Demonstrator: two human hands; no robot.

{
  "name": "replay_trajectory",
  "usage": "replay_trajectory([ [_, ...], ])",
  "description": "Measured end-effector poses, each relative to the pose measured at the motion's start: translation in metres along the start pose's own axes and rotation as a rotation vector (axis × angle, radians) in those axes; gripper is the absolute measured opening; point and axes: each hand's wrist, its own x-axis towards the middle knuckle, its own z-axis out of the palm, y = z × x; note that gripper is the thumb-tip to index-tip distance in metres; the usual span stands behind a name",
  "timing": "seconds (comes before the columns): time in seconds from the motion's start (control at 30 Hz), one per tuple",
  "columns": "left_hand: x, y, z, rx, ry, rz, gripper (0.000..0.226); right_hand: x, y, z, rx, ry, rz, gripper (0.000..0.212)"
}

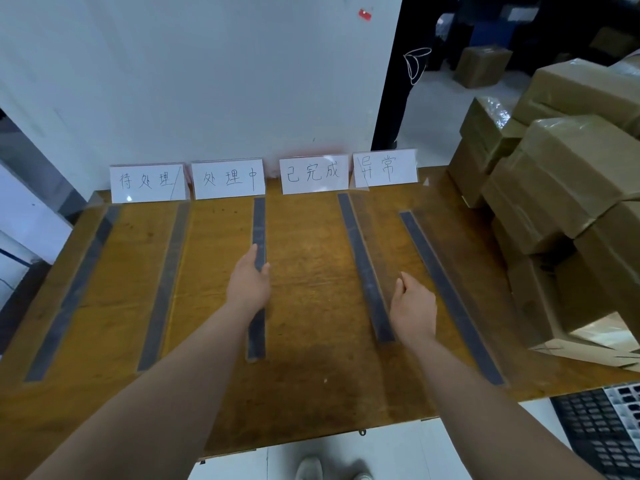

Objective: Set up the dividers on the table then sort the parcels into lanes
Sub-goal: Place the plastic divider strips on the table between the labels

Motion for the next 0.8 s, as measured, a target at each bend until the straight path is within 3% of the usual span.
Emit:
replay_trajectory([
  [0.8, -0.006, -0.012, 0.006, -0.046, -0.030, -0.069, 0.052, 0.001, 0.007, 0.002, 0.023, -0.103, -0.001, 0.036],
])
